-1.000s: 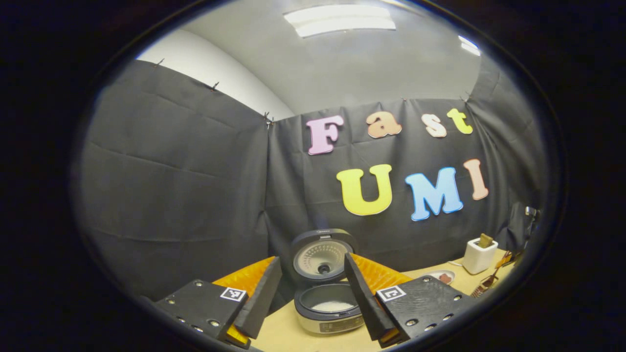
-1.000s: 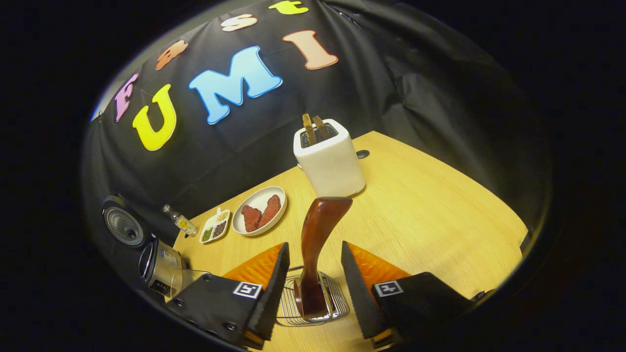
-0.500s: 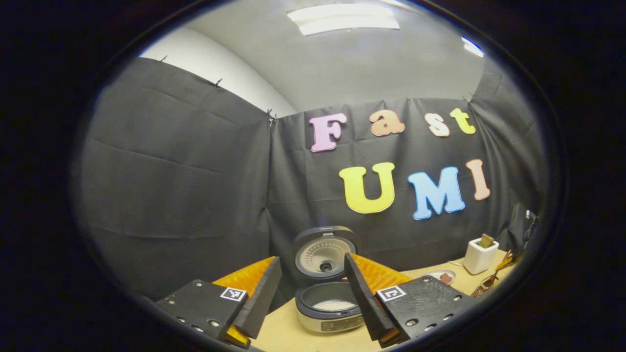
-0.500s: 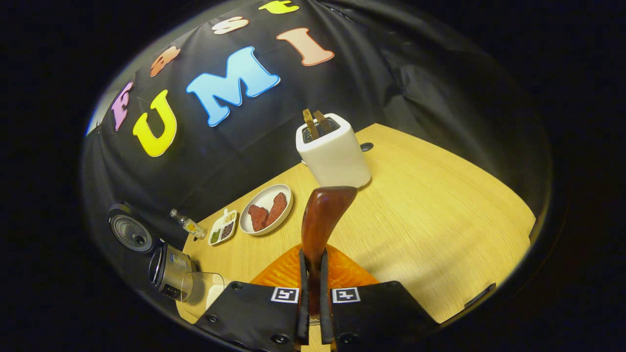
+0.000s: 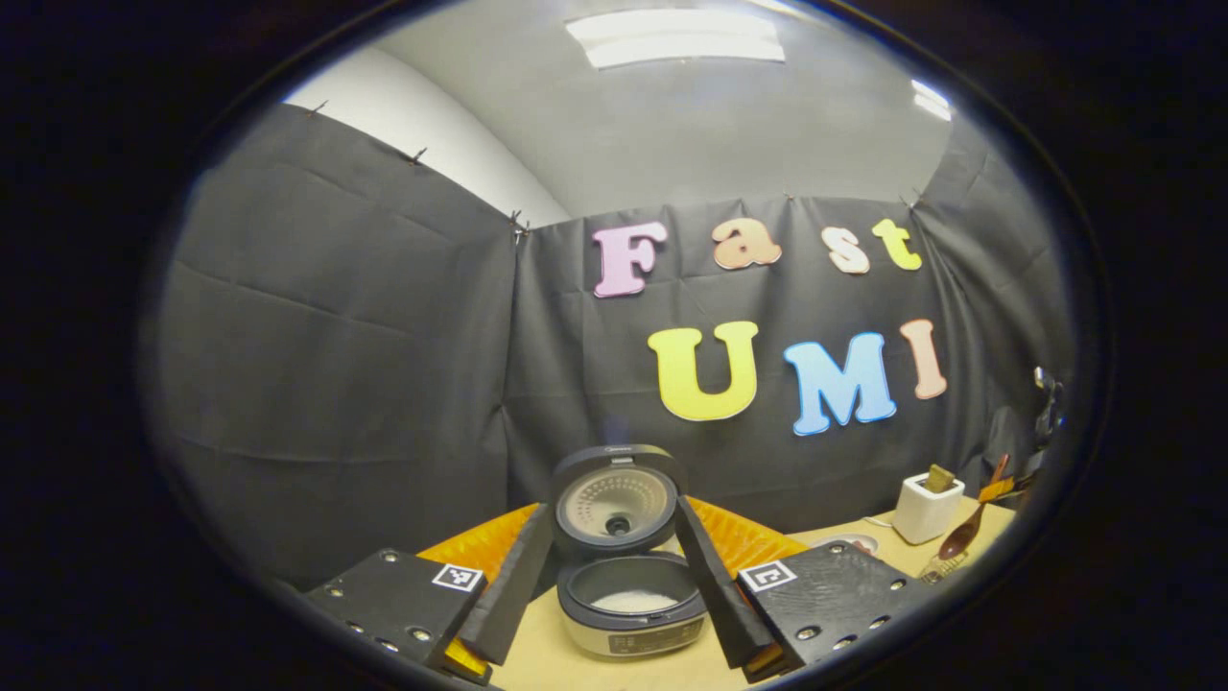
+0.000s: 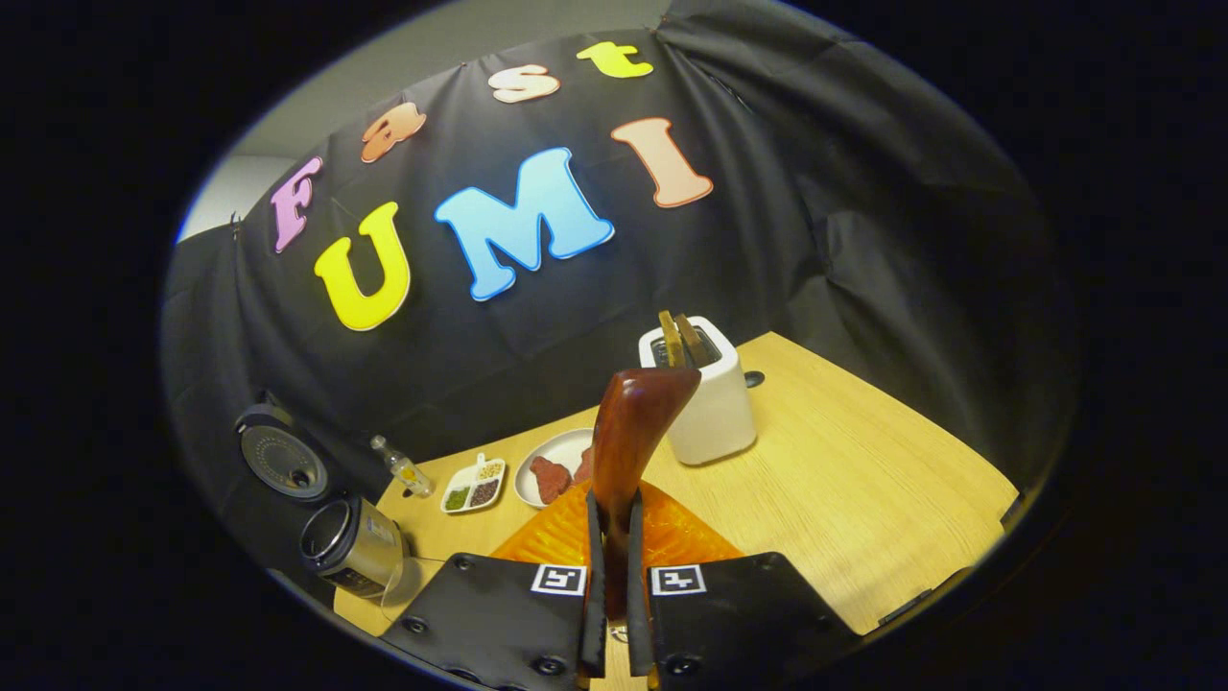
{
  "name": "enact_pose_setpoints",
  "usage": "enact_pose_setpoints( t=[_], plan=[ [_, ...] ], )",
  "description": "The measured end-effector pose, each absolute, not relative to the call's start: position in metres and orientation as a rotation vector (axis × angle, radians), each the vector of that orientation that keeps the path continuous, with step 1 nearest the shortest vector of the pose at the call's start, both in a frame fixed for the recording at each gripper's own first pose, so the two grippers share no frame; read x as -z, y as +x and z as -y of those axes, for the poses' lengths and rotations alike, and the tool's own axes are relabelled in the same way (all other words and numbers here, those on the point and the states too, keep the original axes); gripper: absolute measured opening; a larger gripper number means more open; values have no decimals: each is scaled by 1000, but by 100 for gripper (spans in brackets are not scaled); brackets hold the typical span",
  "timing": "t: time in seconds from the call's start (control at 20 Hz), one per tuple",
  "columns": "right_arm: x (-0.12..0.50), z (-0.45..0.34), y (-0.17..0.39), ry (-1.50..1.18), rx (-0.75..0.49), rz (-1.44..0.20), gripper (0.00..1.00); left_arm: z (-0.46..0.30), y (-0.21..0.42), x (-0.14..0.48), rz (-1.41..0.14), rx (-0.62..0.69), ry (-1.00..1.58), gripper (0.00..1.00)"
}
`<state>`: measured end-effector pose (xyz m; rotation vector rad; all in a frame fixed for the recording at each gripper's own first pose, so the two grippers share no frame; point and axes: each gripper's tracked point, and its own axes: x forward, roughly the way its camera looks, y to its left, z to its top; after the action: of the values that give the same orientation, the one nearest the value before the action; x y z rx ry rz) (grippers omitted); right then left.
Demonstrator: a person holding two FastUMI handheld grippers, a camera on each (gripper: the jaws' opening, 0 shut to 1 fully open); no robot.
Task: Close the left gripper, press the button to open the rice cooker; take a wooden spoon from the chopstick holder with the right hand, scoop a spoonful of rice and pour it into the rice cooker, then put the wooden spoon back into the chopstick holder.
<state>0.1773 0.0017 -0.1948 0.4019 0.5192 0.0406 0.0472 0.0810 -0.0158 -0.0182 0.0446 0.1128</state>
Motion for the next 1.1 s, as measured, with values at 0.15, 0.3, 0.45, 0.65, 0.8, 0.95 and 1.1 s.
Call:
enact_pose_setpoints(
  t=[0.15, 0.3, 0.45, 0.65, 0.8, 0.95, 1.1],
  plan=[
    [175, -27, 177, 426, -92, -489, 11, -80, 55, 22, -52, -113, -31, 81],
    [165, -60, 175, 437, -152, -479, 11, -88, 51, 27, -59, -117, -32, 80],
    [165, -94, 171, 435, -210, -487, 11, -97, 50, 31, -67, -128, -30, 80],
    [175, -134, 163, 410, -271, -504, 10, -113, 47, 37, -76, -148, -25, 80],
    [189, -158, 158, 367, -296, -515, 11, -126, 46, 43, -87, -161, -25, 80],
    [208, -179, 152, 289, -312, -521, 7, -134, 46, 48, -95, -168, -21, 80],
    [224, -196, 150, 219, -321, -520, 7, -143, 46, 53, -104, -173, -11, 81]
  ],
)
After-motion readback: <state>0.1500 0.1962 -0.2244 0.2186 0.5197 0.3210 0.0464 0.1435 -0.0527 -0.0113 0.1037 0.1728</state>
